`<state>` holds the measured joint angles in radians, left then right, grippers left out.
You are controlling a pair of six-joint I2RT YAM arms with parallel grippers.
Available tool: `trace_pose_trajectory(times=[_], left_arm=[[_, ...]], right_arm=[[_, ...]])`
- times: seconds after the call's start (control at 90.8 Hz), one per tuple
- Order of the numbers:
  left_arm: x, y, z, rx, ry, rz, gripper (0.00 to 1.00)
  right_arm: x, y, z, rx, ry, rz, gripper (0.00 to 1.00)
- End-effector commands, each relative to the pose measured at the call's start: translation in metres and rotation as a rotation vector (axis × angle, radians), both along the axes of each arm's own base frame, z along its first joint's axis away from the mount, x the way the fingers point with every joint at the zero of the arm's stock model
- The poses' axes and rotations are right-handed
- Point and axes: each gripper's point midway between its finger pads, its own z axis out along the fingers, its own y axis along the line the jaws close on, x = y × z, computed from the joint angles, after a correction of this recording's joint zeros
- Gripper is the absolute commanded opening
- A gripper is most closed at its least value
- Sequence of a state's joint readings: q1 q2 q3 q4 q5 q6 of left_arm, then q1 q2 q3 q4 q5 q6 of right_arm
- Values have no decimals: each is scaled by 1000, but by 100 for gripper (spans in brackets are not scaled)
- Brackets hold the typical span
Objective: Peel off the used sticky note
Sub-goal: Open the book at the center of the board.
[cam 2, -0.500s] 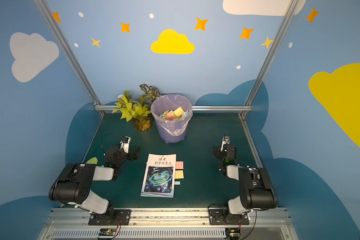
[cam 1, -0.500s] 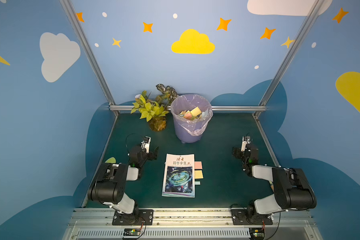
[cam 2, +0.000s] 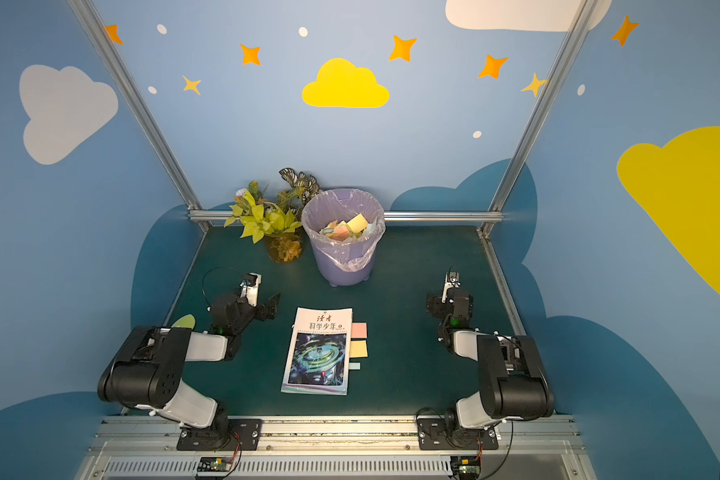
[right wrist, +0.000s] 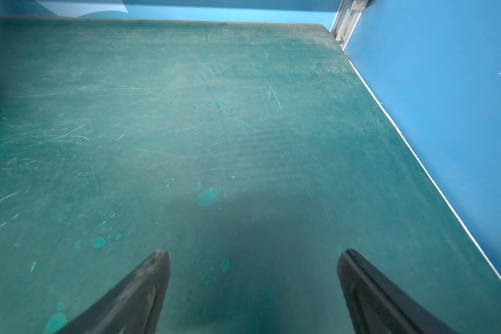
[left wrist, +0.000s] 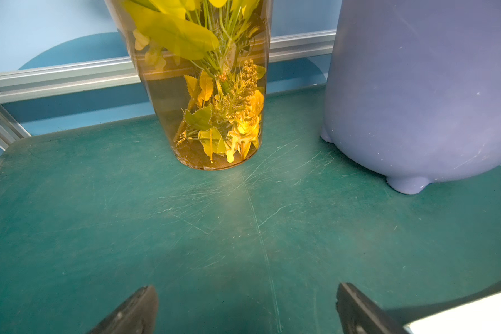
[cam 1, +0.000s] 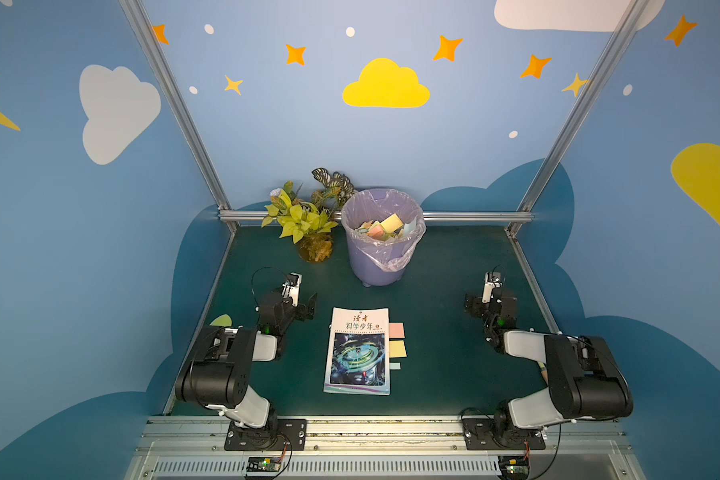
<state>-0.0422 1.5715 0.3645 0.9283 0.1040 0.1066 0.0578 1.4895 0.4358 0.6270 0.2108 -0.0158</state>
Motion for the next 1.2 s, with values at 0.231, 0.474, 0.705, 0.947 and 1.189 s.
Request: trace_pose_trajectory(times=[0.231, 0.474, 0.705, 0.947, 1.189], left_arm=[[-1, -8, 61, -6, -45, -67, 100], [-29, -38, 98, 14, 204, -288, 100], [-70, -71, 48, 93, 437, -500, 100], [-100, -87, 11, 133, 572, -611, 100], [-116, -97, -3, 96, 590, -687, 100]], right_arm=[[-2, -16, 74, 45, 55, -183, 97], [-27, -1, 136, 518, -138, -229, 97], [-66, 35, 119, 706, -88, -165, 97], [-101, 143, 71, 536, 234, 116, 97], [-126, 230, 38, 437, 352, 329, 96]])
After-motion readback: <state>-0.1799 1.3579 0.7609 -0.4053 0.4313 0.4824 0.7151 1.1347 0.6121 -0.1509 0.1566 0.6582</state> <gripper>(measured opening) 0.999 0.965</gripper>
